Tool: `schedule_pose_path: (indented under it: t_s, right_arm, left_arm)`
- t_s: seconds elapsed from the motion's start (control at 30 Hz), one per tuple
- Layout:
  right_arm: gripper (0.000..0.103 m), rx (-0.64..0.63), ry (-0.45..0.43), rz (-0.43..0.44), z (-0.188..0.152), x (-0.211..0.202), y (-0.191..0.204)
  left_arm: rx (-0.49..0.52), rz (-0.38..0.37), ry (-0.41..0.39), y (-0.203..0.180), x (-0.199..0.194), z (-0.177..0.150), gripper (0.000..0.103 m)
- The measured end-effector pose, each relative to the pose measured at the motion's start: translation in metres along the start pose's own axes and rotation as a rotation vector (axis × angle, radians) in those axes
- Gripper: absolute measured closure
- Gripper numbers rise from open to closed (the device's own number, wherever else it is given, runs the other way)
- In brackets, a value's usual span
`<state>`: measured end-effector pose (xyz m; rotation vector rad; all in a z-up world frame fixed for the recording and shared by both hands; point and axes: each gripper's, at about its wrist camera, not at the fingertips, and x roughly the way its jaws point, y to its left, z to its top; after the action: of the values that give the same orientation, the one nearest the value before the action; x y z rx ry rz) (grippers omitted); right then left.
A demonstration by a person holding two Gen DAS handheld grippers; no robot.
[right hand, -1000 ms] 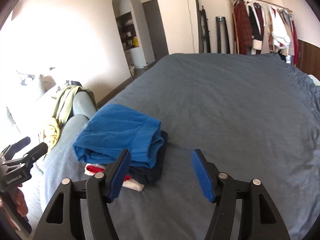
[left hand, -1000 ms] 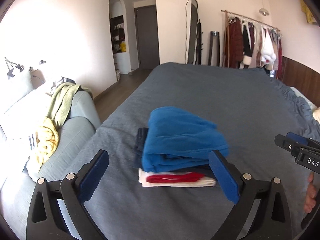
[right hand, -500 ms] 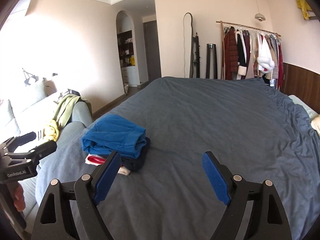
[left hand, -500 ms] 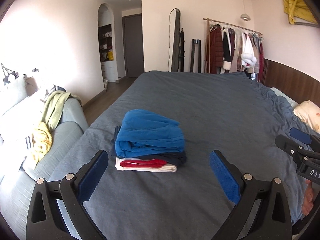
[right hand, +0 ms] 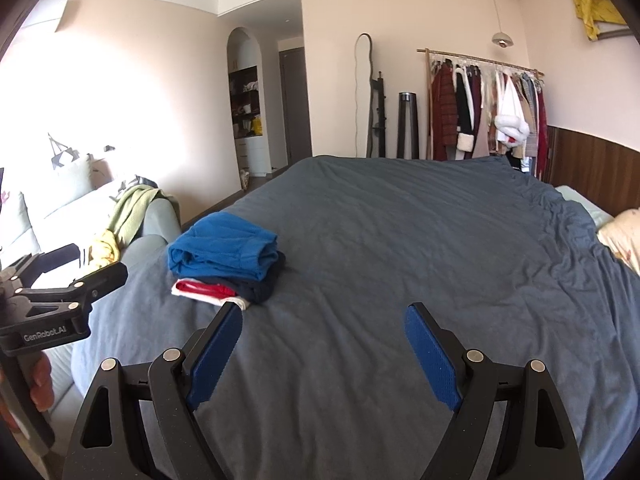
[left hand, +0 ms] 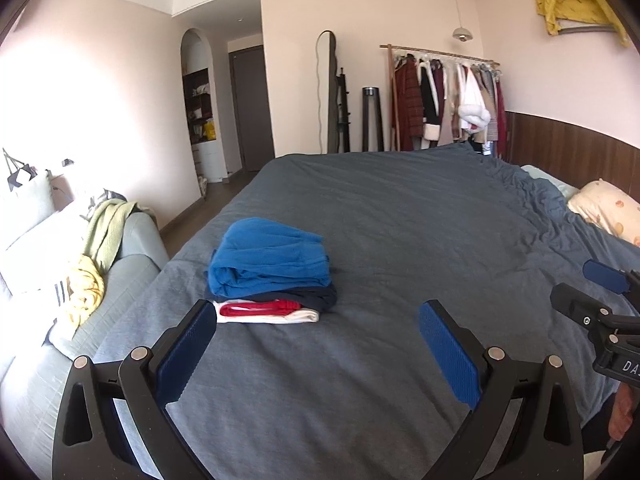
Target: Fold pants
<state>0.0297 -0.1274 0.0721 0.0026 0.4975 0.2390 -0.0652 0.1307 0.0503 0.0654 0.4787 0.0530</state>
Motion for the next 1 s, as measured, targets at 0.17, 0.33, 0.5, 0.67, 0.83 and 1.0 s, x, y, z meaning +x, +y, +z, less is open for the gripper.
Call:
schedule_pose_path:
  t_s: [0.17,0.33,0.5,0.67,0.83,1.0]
  right_arm:
    - [0.019,0.017,0.0,-0.012,-0.017,-0.017,-0.009]
    - [0.019,0.034,0.004,-0.005,-0.025,-0.025,-0.018]
    - [0.019,0.04,-0.001,-0.012,-0.03,-0.028,-0.023]
    - [0.019,0.049,0.001,-0.019,-0.035,-0.03,-0.025]
    - [0.019,0.063,0.009,-0.014,-0.037,-0.029,-0.03]
    - [0.019,0.069,0.013,-0.016,-0.037,-0.028,-0.031]
  left_arm:
    - [0.007,-0.012,0.0,-0.016,-0.012,-0.012,0.0]
    - [0.013,-0.017,0.002,-0.027,-0.018,-0.017,0.0]
    - [0.015,-0.008,0.005,-0.032,-0.02,-0.019,0.0]
    - [0.025,-0.013,0.024,-0.037,-0.017,-0.022,0.0]
    - [0.031,-0.02,0.03,-0.04,-0.016,-0.022,0.0]
    - [0.036,-0.016,0.029,-0.042,-0.017,-0.022,0.0]
